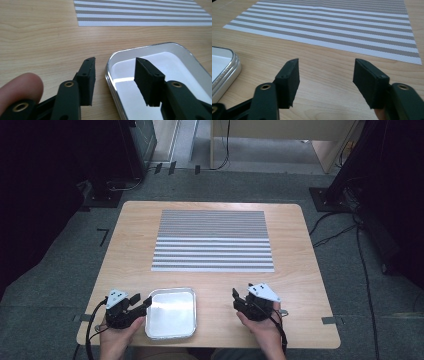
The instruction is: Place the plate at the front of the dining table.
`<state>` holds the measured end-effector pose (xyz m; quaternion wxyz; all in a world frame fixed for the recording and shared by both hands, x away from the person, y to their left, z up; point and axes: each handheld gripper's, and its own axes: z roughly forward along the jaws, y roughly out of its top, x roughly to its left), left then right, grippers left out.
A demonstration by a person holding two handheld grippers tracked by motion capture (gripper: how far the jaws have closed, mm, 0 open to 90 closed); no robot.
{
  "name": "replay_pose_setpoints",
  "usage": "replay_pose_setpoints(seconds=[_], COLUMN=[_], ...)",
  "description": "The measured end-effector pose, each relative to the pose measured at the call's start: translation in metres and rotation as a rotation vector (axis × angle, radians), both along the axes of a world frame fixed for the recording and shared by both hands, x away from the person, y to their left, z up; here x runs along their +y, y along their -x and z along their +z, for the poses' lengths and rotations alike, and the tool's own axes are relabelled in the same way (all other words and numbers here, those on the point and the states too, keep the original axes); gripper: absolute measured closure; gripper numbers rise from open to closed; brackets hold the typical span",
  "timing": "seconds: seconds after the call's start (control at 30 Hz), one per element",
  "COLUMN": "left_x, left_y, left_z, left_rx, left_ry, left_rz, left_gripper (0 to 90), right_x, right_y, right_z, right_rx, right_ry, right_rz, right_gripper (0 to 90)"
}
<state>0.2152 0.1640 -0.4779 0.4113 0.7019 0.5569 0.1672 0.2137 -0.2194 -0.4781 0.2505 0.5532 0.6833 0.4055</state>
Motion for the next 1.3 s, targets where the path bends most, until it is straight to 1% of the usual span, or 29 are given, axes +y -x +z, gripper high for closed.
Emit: replay_pose_setpoints(seconds=[0.03,0.1,0.13,0.17,0.2,0.3,0.37,0.43,0.47,0.53,0.63,0.7,0.77,0.8,0.87,0.93,1.0,1.07,1.1,1.2,1.27,1.3], left_x=[0.0,-0.001,-0.001,-0.002,-0.003,-0.004,-0.004,-0.004,-0.003,-0.002,-0.002,-0.001,0.001,0.003,0.004,0.006,0.009,0.011,0.012,0.013,0.014,0.015], left_y=[0.0,0.0,-0.001,-0.001,-0.001,0.0,0.0,0.0,0.0,-0.001,-0.002,-0.002,-0.003,-0.003,-0.004,-0.004,-0.003,-0.002,-0.002,-0.004,-0.005,-0.006], left_z=[0.001,0.001,0.0,0.0,0.0,0.0,0.0,0.001,0.0,0.0,0.0,0.001,0.002,0.002,0.002,0.003,0.005,0.006,0.005,0.002,0.0,0.0], left_rx=[0.004,0.01,0.019,0.021,0.019,0.021,0.024,0.036,0.042,0.057,0.075,0.089,0.119,0.13,0.144,0.151,0.167,0.181,0.188,0.215,0.225,0.227], left_ry=[0.014,0.025,0.033,0.032,0.026,0.022,0.027,0.003,0.005,0.027,0.045,0.069,0.094,0.099,0.095,0.092,0.102,0.111,0.116,0.131,0.139,0.147], left_rz=[-0.016,-0.034,-0.051,-0.057,-0.061,-0.057,-0.062,-0.042,-0.037,-0.043,-0.055,-0.059,-0.067,-0.069,-0.061,-0.061,-0.069,-0.084,-0.091,-0.129,-0.14,-0.138], left_gripper=[54.3,57.3,59.5,60.5,62.5,65.5,68.8,71.9,73.1,74.8,78.7,80.2,80.6,80.8,81.7,83.3,84.7,88.4,89.3,89.7,89.5,89.1], right_x=[0.002,0.006,0.008,0.011,0.012,0.016,0.017,0.018,0.019,0.022,0.027,0.03,0.035,0.037,0.041,0.044,0.047,0.051,0.053,0.062,0.066,0.068], right_y=[0.001,0.002,0.003,0.005,0.005,0.006,0.006,0.007,0.008,0.009,0.01,0.011,0.012,0.012,0.012,0.012,0.011,0.01,0.01,0.008,0.006,0.005], right_z=[0.0,-0.001,-0.001,-0.002,-0.002,-0.002,-0.003,-0.003,-0.003,-0.003,-0.002,-0.002,-0.003,-0.003,-0.004,-0.005,-0.006,-0.007,-0.008,-0.013,-0.016,-0.017], right_rx=[-0.001,-0.002,0.002,0.002,0.001,0.0,0.009,0.015,0.019,0.021,0.021,0.016,0.025,0.041,0.072,0.084,0.123,0.167,0.181,0.199,0.2,0.194], right_ry=[-0.006,-0.016,-0.019,-0.013,-0.009,-0.025,-0.05,-0.083,-0.1,-0.124,-0.158,-0.17,-0.182,-0.2,-0.227,-0.242,-0.286,-0.335,-0.348,-0.356,-0.365,-0.362], right_rz=[0.007,0.033,0.049,0.076,0.089,0.114,0.12,0.127,0.128,0.129,0.138,0.152,0.166,0.171,0.187,0.191,0.205,0.225,0.232,0.242,0.235,0.232], right_gripper=[46.4,51.9,55.8,57.5,59.0,62.6,65.0,67.4,68.7,70.2,70.8,70.8,71.3,72.0,71.9,72.0,74.6,77.2,77.8,78.1,78.0,78.3])
